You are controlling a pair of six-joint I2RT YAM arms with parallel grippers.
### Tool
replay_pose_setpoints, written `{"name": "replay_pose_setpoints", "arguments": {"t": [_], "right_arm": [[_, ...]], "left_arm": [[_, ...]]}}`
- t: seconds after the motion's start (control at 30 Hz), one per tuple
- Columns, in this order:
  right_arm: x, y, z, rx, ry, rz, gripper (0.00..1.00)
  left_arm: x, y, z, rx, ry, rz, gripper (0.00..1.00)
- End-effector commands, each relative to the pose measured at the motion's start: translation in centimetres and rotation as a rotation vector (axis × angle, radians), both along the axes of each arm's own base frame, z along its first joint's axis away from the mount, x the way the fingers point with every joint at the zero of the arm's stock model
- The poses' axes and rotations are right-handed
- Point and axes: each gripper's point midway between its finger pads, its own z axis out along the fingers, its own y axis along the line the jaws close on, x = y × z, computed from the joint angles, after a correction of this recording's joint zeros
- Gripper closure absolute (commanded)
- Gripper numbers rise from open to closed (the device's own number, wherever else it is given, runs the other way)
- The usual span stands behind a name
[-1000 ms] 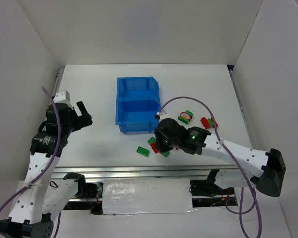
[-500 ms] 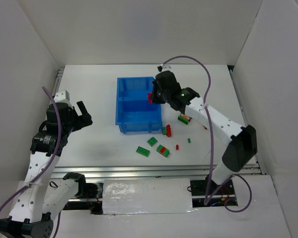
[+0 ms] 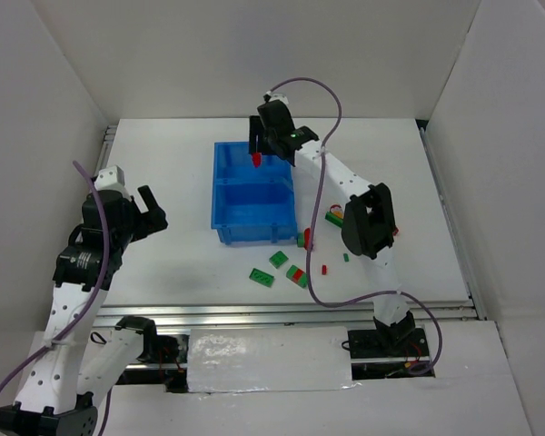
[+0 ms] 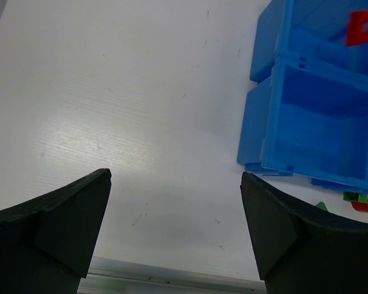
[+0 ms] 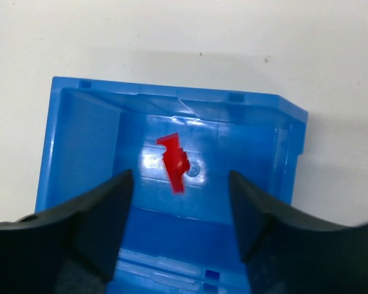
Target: Sort the legos into containers by color
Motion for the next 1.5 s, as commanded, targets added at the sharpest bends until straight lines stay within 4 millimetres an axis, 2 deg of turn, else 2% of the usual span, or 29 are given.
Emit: {"name": "replay_pose_setpoints", "arguments": {"t": [0.0, 0.03, 0.07, 0.1, 0.13, 0.17, 0.2, 0.23, 0.27, 0.3, 0.33, 0.37, 0.4, 0.43, 0.47, 0.5, 0.53, 0.57, 0.6, 0.63, 0.83, 1.0, 1.1, 1.27, 1.47], "right_arm": [[0.0, 0.6, 3.3, 0.002, -0.052, 0.057, 0.26], [-0.2, 0.6, 3.5, 0.008, -0.053, 0.055, 0.21], [-0.6, 0.5, 5.3, 0.027, -0.081, 0.056, 0.18], [-1.1, 0.2, 4.6, 0.02, -0.066, 0.059, 0.16], [-1.7, -0.3, 6.8, 0.041, -0.099, 0.058, 0.15], [-2.2, -0.8, 7.5, 0.045, -0.103, 0.052, 0.14], [-2.9, -1.6, 6.7, 0.03, -0.076, 0.04, 0.14], [-4.1, -2.8, 8.6, 0.054, -0.089, 0.017, 0.14], [-5.1, -3.8, 8.8, 0.051, -0.075, 0.004, 0.14], [-6.7, -4.8, 5.6, 0.012, -0.006, -0.009, 0.14], [-8.6, -5.9, 7.3, 0.041, -0.022, -0.026, 0.14], [-9.7, -6.9, 6.6, 0.035, -0.004, -0.045, 0.16], [-11.6, -8.5, 2.3, -0.019, 0.072, -0.073, 0.17], [-13.1, -9.7, 3.3, 0.008, 0.049, -0.097, 0.19], [-13.9, -10.3, 2.8, 0.016, 0.041, -0.109, 0.23], [-15.8, -11.5, -0.7, -0.022, 0.103, -0.116, 0.24], [-16.8, -11.9, 0.2, 0.012, 0.078, -0.115, 0.26], [-17.6, -12.2, -0.3, 0.02, 0.082, -0.111, 0.27], [-18.9, -12.7, -2.5, 0.005, 0.123, -0.102, 0.27], [-19.7, -12.6, -2.4, 0.033, 0.121, -0.084, 0.27], [-21.5, -13.7, -7.0, -0.018, 0.219, -0.109, 0.21], [-22.9, -12.6, -10.1, -0.001, 0.295, -0.033, 0.21], [-23.0, -12.1, -11.4, 0.004, 0.316, -0.008, 0.24], [-22.6, -12.4, -13.4, -0.037, 0.357, -0.029, 0.32], [-23.4, -11.6, -14.1, -0.016, 0.375, 0.022, 0.33]], "left_arm": [[0.4, 0.0, 0.7, -0.001, -0.029, 0.004, 0.01], [0.5, -0.1, 0.6, -0.003, -0.023, 0.0, 0.01], [0.5, -0.1, 0.6, -0.002, -0.024, -0.002, 0.01], [0.6, -0.1, 0.6, -0.003, -0.024, -0.003, 0.01], [0.6, -0.2, 0.5, -0.003, -0.021, -0.007, 0.01], [0.6, -0.2, 0.5, -0.004, -0.019, -0.008, 0.01], [0.6, -0.2, 0.5, -0.005, -0.021, -0.009, 0.0], [0.6, -0.2, 0.6, -0.004, -0.024, -0.008, 0.01], [0.5, -0.2, 0.6, -0.004, -0.025, -0.008, 0.0], [0.5, -0.2, 0.7, -0.005, -0.027, -0.009, 0.01], [0.4, -0.2, 0.7, -0.005, -0.03, -0.009, 0.01], [0.4, -0.2, 0.7, -0.005, -0.03, -0.008, 0.01], [0.5, -0.2, 0.7, -0.007, -0.033, -0.009, 0.01], [0.5, -0.3, 0.7, -0.008, -0.032, -0.015, 0.0], [0.5, -0.4, 0.7, -0.009, -0.032, -0.018, 0.01], [0.6, -0.4, 0.7, -0.009, -0.03, -0.021, 0.01], [0.6, -0.6, 0.5, -0.013, -0.024, -0.028, 0.01], [0.7, -0.6, 0.5, -0.013, -0.021, -0.031, 0.0], [0.7, -0.6, 0.5, -0.013, -0.021, -0.029, 0.01], [0.7, -0.6, 0.4, -0.012, -0.018, -0.03, 0.01], [0.5, -0.5, 0.5, -0.012, -0.026, -0.022, 0.0], [0.6, -0.5, 0.4, -0.011, -0.021, -0.024, 0.0], [0.8, -0.7, 0.1, -0.012, -0.008, -0.033, 0.0], [0.9, -0.8, -0.1, -0.013, 0.0, -0.043, 0.0], [1.1, -1.0, -0.3, -0.015, 0.005, -0.05, 0.01]]}}
